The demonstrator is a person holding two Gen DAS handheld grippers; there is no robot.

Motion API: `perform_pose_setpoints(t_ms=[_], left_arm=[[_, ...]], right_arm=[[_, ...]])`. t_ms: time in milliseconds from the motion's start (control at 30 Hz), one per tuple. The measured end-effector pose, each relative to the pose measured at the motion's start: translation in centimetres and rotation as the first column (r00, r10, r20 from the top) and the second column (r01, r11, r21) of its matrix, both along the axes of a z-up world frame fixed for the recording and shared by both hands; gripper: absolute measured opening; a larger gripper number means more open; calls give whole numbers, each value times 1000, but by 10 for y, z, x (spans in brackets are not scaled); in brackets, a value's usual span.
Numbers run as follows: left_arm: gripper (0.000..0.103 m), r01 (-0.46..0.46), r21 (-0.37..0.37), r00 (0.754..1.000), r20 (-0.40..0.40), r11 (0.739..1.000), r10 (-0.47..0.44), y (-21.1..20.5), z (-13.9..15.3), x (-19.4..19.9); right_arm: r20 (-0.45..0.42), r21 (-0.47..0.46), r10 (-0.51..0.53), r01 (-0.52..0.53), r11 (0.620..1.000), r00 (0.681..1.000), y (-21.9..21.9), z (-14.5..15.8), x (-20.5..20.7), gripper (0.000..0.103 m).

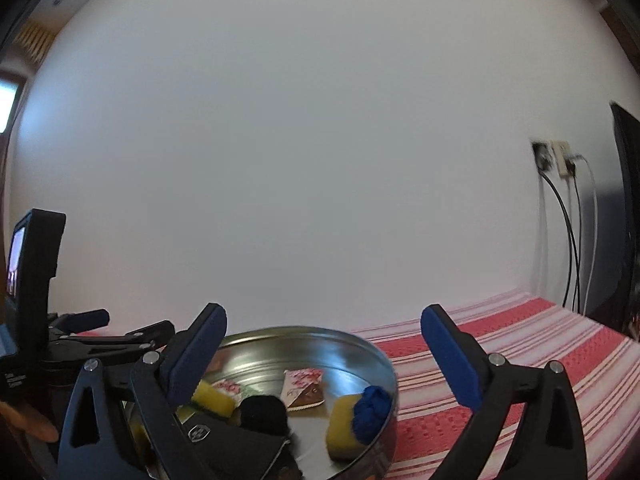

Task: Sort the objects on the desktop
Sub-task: 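Withdraw both grippers from the tin toward the remaining objects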

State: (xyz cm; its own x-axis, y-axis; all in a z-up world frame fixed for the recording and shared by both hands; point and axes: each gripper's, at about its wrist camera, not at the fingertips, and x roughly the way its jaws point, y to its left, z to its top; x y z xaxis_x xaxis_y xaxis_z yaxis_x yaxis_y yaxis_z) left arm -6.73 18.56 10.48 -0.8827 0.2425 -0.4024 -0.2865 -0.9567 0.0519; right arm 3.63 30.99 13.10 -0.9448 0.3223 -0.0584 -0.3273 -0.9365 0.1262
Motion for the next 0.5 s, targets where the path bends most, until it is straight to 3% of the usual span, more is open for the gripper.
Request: perform_pose_setpoints(t_ms=[167, 500], left_arm=[[102, -28, -4, 1000, -2, 1000, 28, -17, -10, 6], [102, -41, 4, 999, 17, 999, 41, -50, -15, 21]], right_arm=[[3, 31, 4, -4, 1000, 1000, -17, 1, 1, 99], [-11, -11, -5, 5, 1000, 1000, -23, -2, 10, 99]])
